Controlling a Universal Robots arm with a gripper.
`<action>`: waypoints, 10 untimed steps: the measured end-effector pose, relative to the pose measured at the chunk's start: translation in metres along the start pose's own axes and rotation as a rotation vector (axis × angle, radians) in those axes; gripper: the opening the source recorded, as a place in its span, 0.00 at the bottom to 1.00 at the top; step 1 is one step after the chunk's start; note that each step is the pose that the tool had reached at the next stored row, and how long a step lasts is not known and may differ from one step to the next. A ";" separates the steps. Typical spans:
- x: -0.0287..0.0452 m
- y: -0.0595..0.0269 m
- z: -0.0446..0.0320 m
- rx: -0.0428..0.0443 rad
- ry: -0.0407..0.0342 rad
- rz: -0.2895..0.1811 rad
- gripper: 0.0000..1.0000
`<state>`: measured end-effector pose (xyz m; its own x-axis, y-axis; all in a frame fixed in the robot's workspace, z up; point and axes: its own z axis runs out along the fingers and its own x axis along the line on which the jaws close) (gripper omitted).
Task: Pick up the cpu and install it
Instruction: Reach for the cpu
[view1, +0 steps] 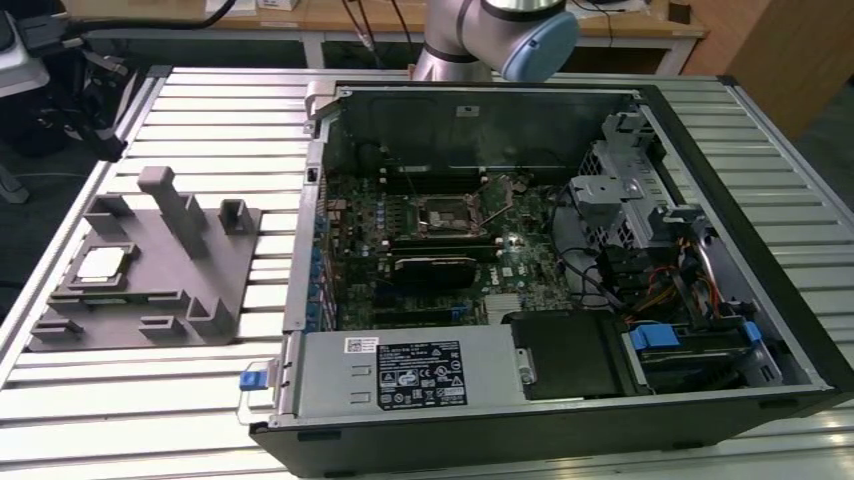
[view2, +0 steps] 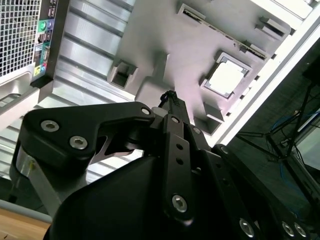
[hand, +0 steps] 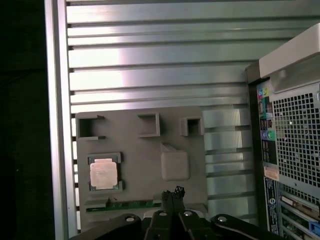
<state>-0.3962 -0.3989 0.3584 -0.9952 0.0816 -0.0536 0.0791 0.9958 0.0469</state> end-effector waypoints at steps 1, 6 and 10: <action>0.0015 -0.0002 0.0012 0.0000 0.0000 0.000 0.11; 0.0096 -0.0011 0.0068 0.0001 0.0001 0.000 0.11; 0.0175 -0.0019 0.0113 0.0001 0.0001 0.000 0.11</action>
<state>-0.4131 -0.3989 0.3461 -0.9952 0.0816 -0.0535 0.0791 0.9958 0.0468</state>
